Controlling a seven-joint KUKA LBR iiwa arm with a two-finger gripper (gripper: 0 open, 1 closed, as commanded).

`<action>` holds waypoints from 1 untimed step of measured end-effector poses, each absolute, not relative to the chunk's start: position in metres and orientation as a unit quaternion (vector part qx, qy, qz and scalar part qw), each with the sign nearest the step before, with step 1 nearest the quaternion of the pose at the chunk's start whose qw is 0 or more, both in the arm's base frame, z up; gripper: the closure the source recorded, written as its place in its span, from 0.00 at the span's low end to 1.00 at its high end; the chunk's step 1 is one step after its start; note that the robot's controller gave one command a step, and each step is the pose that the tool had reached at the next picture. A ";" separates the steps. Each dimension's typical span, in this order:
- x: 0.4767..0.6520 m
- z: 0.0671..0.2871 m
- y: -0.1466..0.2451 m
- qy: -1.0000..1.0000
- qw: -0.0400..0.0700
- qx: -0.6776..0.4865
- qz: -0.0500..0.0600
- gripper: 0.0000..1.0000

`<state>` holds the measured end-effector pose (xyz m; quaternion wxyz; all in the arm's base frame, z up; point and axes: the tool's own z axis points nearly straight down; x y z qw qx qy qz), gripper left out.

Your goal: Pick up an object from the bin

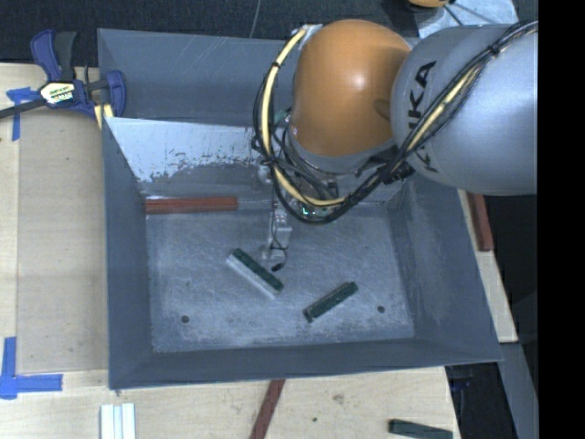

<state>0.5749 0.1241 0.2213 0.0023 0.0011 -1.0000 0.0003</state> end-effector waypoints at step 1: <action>0.576 0.226 0.124 -1.000 -0.002 0.000 -0.001 0.00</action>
Offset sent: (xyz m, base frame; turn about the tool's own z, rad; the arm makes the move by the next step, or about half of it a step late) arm -0.0439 -0.0145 -0.1009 -0.3004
